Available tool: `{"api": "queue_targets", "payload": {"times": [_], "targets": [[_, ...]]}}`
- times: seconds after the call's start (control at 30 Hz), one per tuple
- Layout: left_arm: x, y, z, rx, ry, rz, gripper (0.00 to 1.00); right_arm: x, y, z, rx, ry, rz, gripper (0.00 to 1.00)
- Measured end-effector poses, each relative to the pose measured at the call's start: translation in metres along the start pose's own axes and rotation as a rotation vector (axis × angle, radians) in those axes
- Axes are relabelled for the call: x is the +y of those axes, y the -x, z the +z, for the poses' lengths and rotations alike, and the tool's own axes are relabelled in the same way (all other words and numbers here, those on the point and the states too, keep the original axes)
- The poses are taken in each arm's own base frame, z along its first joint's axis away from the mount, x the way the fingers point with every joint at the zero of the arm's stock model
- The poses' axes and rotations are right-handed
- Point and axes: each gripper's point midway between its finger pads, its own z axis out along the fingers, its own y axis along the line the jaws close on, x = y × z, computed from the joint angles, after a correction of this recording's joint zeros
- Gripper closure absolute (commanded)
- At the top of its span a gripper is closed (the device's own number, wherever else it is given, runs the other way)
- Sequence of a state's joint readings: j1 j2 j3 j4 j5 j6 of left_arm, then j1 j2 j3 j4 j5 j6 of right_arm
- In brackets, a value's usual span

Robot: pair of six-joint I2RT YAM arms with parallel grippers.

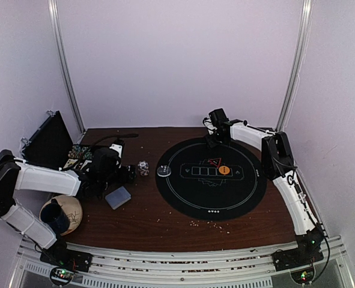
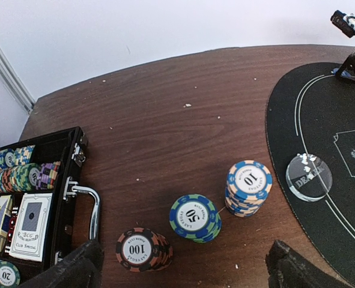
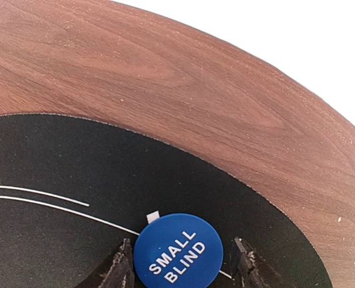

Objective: Distribute texas hold em gaming equipment
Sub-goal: Place the small blind button in the small blind area, then adjust the small blind button in the small blind area.

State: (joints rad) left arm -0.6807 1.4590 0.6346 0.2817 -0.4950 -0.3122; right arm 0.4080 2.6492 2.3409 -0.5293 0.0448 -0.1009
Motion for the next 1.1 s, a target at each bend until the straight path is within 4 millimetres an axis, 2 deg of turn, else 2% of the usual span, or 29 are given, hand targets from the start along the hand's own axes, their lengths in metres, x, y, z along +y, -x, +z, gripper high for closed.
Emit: {"api": "queue_targets", "payload": {"times": [0.27,0.4,0.53,0.67,0.87,1.1], "targets": [[0.000,-0.001,0.001,0.002,0.000,0.001,0.02,0.016,-0.002,-0.005,0.011,0.107,0.006,0.29],[-0.001,-0.003,0.003,0.010,0.001,0.005,0.02,0.018,-0.004,-0.019,0.031,0.136,0.007,0.26],[-0.001,-0.003,0.003,0.011,0.002,0.006,0.02,0.010,-0.002,-0.040,0.039,0.110,0.025,0.23],[-0.001,-0.003,0.003,0.012,0.002,0.006,0.02,-0.001,-0.008,-0.052,0.058,0.059,0.042,0.21],[-0.001,-0.003,0.003,0.012,0.002,0.007,0.02,-0.017,-0.036,-0.044,0.126,-0.014,0.065,0.17],[-0.001,-0.004,0.003,0.013,0.003,0.008,0.02,-0.039,-0.040,-0.038,0.138,-0.068,0.086,0.15]]}}
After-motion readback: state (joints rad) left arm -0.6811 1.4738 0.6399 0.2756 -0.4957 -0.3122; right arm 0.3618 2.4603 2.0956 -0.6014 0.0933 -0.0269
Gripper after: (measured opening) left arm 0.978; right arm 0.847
